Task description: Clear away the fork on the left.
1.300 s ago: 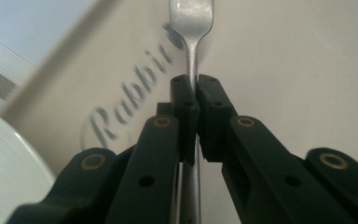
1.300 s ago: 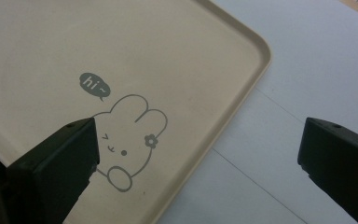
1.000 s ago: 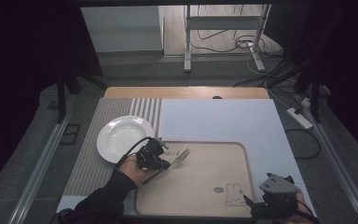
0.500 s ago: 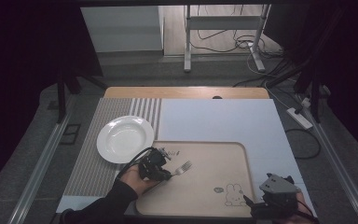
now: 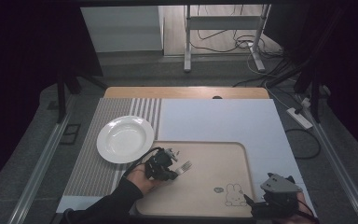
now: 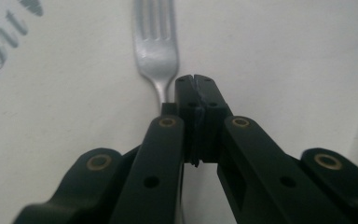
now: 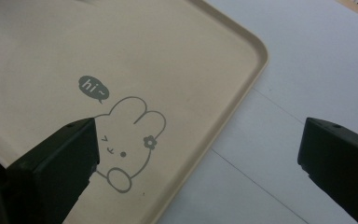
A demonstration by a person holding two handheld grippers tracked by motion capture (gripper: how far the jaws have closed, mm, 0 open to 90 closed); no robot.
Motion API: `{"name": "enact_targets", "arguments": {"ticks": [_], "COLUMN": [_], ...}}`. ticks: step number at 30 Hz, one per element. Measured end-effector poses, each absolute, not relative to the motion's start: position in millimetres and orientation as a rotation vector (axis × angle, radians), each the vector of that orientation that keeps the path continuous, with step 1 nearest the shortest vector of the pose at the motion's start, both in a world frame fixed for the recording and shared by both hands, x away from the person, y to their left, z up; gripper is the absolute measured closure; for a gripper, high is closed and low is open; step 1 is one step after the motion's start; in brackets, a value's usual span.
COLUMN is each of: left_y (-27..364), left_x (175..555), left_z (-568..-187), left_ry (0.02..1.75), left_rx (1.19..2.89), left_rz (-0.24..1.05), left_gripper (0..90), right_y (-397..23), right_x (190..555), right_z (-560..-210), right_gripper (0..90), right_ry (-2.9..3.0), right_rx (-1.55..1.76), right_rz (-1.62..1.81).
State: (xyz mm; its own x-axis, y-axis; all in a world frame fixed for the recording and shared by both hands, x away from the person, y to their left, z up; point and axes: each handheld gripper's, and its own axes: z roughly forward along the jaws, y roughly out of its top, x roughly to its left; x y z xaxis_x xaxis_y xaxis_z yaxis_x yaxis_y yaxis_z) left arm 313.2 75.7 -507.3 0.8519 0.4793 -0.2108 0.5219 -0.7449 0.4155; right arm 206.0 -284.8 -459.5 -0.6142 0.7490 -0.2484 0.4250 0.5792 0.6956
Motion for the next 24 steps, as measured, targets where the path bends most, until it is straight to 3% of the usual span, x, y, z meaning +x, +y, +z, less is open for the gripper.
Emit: {"name": "enact_targets", "arguments": {"ticks": [24], "left_y": [100.1], "left_x": [329.6], "left_z": [-509.0], "left_ry": [0.844], "left_rx": [2.550], "left_rz": [-0.070], "left_gripper": [89.1], "right_y": [-296.2], "right_x": [211.2], "right_z": [-456.3], "right_gripper": [0.0], "right_ry": [2.234], "right_rx": [1.082], "right_rz": [0.907]}}
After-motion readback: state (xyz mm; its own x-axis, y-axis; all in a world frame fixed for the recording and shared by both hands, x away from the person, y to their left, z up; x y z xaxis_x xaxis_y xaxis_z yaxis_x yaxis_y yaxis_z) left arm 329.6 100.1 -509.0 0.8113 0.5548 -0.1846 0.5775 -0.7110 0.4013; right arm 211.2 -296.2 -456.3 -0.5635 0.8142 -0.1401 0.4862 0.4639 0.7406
